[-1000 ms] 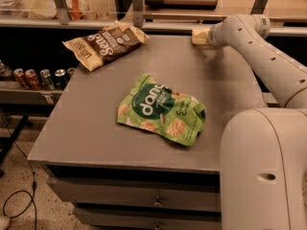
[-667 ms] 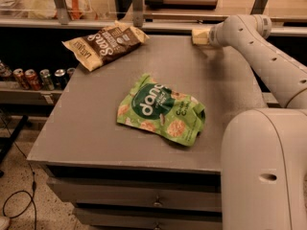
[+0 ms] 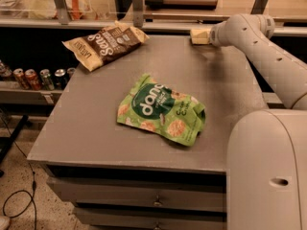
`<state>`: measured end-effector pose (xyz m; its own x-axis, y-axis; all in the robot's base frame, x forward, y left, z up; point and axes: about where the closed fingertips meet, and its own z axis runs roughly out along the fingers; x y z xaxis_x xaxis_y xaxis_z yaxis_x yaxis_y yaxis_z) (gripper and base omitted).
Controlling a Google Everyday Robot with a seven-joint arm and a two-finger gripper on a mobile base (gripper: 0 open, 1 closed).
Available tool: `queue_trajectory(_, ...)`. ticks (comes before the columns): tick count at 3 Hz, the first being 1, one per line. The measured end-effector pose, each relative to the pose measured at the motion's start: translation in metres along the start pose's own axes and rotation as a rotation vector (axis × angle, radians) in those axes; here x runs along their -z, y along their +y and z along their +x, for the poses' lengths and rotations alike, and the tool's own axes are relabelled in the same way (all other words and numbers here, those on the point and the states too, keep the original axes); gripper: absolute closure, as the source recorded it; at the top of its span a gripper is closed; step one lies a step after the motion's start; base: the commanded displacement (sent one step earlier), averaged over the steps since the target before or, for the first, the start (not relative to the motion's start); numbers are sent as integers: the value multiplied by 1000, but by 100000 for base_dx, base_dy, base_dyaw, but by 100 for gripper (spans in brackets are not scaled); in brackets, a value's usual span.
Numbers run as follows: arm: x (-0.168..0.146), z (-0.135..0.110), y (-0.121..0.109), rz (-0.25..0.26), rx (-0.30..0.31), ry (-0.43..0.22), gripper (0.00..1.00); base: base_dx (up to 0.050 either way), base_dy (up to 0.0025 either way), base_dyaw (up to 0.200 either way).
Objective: Move sponge near green rice chip bag
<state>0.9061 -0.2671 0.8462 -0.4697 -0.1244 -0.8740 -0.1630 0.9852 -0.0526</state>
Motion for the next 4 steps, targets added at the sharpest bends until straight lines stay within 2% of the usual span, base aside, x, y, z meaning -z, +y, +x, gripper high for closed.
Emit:
queue_trajectory(1, 13, -11, 0, -20, 12, -36, 100, 0, 0, 0)
queue_trajectory(2, 32, -22, 3, -76, 27, -79, 100, 0, 0, 0)
queue_trajectory(3, 63, -29, 12, -205, 31, -116, 100, 0, 0, 0)
queue_trajectory(4, 101, -25, 38, -367, 108, -112, 100, 0, 0, 0)
